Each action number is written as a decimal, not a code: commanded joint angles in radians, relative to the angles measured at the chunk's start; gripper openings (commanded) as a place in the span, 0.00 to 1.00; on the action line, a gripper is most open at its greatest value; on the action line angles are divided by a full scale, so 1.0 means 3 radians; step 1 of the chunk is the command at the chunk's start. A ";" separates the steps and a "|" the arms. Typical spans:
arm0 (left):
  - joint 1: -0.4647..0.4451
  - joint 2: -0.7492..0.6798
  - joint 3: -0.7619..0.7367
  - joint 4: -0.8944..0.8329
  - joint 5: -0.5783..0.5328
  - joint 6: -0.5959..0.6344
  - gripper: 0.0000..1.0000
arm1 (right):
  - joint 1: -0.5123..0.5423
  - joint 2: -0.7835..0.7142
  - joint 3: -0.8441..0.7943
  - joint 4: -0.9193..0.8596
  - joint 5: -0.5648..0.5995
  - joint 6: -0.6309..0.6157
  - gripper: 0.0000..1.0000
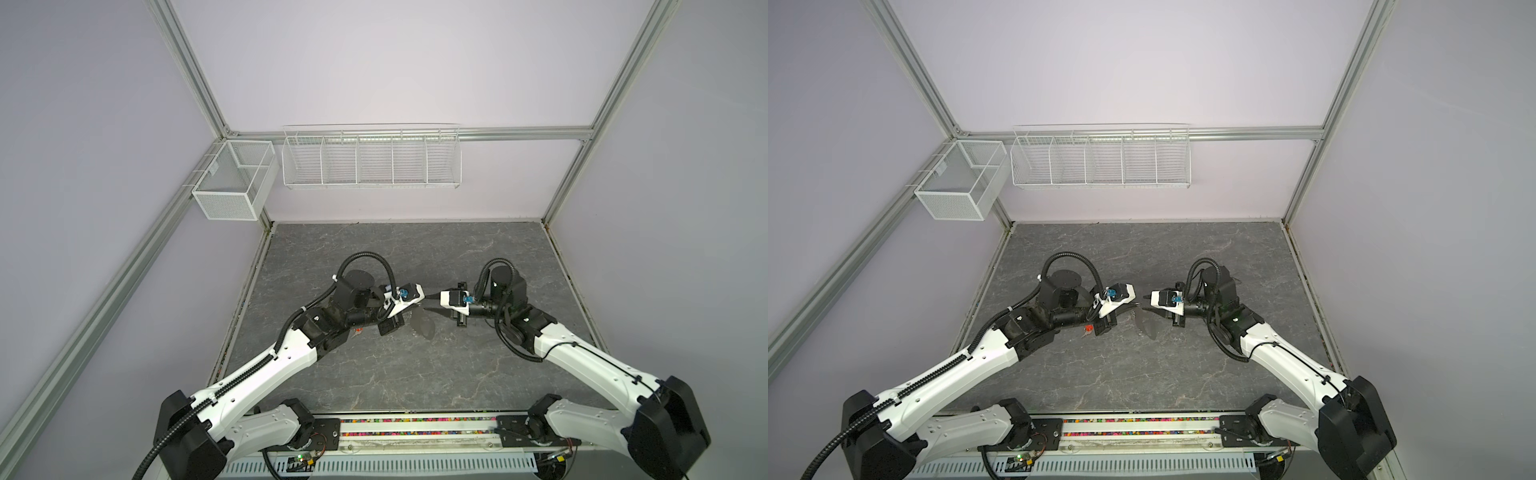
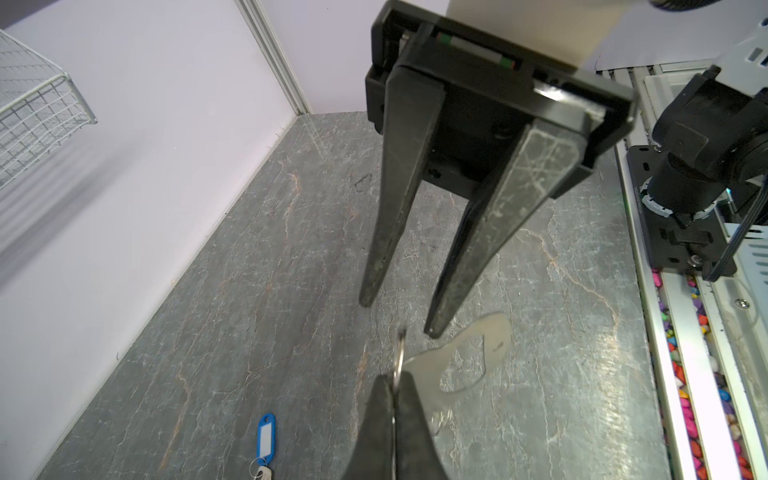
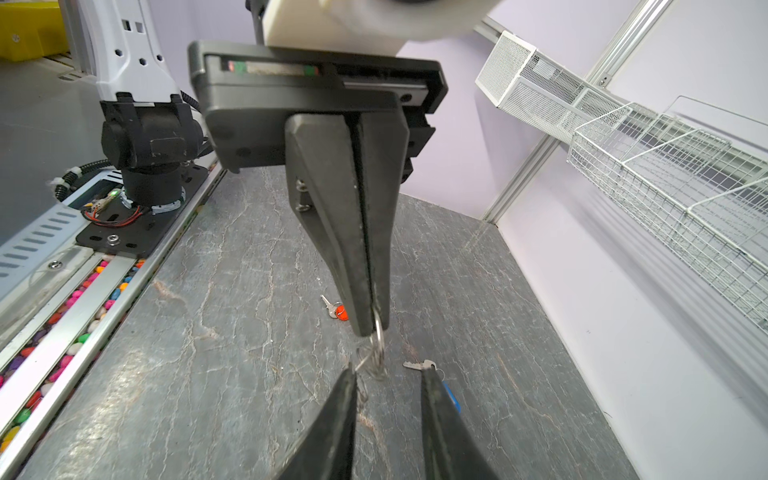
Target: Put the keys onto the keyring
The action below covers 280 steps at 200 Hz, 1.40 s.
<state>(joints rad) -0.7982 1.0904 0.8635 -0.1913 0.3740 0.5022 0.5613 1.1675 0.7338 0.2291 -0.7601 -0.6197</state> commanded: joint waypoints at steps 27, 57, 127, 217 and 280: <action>-0.0007 -0.0244 -0.0603 0.1206 0.0257 -0.0082 0.00 | -0.0079 -0.0022 -0.0148 0.0295 -0.0249 0.0357 0.29; -0.0003 -0.0243 -0.0770 0.1609 0.0359 -0.0128 0.00 | -0.0089 -0.0029 -0.0132 0.0233 -0.0388 0.0378 0.28; 0.0045 -0.0149 -0.0872 0.2013 0.0523 -0.0327 0.00 | -0.0089 -0.0072 -0.0011 -0.0340 -0.0449 0.0107 0.30; 0.0048 -0.0010 -0.0854 0.2115 0.0645 -0.0401 0.00 | -0.0089 -0.0154 -0.0083 0.0286 -0.0503 0.0480 0.30; 0.0048 0.0028 -0.0833 0.2136 0.0680 -0.0409 0.00 | -0.0088 -0.0115 -0.0048 0.0176 -0.0540 0.0467 0.19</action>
<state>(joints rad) -0.7895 1.1007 0.6121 0.4137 0.5571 0.3927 0.5346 1.1370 0.7109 0.2852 -0.8948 -0.4801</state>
